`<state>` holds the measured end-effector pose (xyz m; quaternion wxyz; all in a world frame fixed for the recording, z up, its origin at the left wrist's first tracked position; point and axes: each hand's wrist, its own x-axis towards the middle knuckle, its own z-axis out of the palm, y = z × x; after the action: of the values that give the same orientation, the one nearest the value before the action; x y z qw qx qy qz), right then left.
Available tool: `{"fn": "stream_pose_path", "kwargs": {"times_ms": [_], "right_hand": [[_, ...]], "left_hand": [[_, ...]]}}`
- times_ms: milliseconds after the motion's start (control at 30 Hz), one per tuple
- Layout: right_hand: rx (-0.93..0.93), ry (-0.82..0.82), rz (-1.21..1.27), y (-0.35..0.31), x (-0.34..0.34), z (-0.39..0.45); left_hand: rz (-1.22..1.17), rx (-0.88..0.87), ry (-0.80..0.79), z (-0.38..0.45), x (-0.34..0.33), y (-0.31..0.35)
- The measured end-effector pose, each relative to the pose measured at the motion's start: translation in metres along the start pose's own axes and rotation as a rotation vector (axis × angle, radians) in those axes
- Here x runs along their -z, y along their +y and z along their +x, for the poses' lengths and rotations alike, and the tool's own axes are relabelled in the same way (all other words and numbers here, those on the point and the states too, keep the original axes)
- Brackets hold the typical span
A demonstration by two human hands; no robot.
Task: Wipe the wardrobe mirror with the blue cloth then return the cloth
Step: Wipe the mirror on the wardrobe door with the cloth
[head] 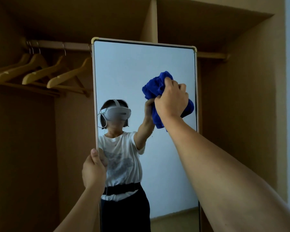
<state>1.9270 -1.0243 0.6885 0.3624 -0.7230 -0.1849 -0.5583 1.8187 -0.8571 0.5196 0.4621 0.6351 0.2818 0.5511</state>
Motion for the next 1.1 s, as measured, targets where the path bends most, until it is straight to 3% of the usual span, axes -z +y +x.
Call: {"fn": "stream_pose_path", "kwargs": {"times_ms": [467, 700, 967, 1100], "right_hand": [[0.142, -0.033, 0.051, -0.024, -0.004, -0.015], [0.318, -0.049, 0.056, -0.028, -0.006, -0.031], [0.563, 0.075, 0.054, -0.010, -0.016, -0.042], [0.515, 0.110, 0.036, 0.007, -0.016, -0.039]], "left_hand": [[0.021, 0.012, -0.012, -0.001, 0.000, 0.002], [0.032, 0.030, 0.017, 0.001, -0.002, 0.000], [0.027, 0.041, 0.047, 0.002, -0.005, 0.001], [0.004, 0.033, 0.046, 0.003, -0.005, 0.001]]}}
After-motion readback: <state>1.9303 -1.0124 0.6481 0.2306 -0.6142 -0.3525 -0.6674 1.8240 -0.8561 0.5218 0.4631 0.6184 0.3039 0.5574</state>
